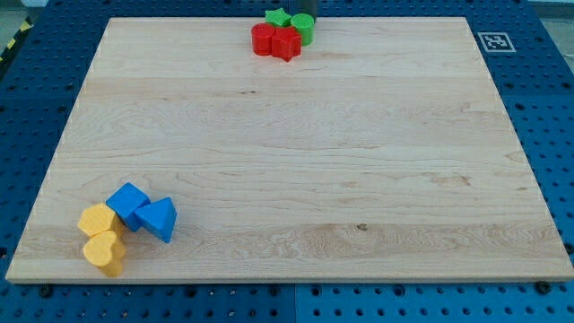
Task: Slide the group of blocks right a bit
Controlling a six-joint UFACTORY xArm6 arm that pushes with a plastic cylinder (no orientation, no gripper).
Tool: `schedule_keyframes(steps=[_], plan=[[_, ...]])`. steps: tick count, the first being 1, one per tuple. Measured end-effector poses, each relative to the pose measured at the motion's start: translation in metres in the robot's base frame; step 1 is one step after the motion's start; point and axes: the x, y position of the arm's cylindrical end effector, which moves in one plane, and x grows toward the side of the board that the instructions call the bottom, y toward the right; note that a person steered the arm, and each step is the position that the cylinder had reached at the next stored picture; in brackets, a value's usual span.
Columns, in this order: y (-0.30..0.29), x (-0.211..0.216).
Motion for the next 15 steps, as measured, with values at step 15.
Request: schedule_keyframes(steps=[15], plan=[[-0.326,0.233]])
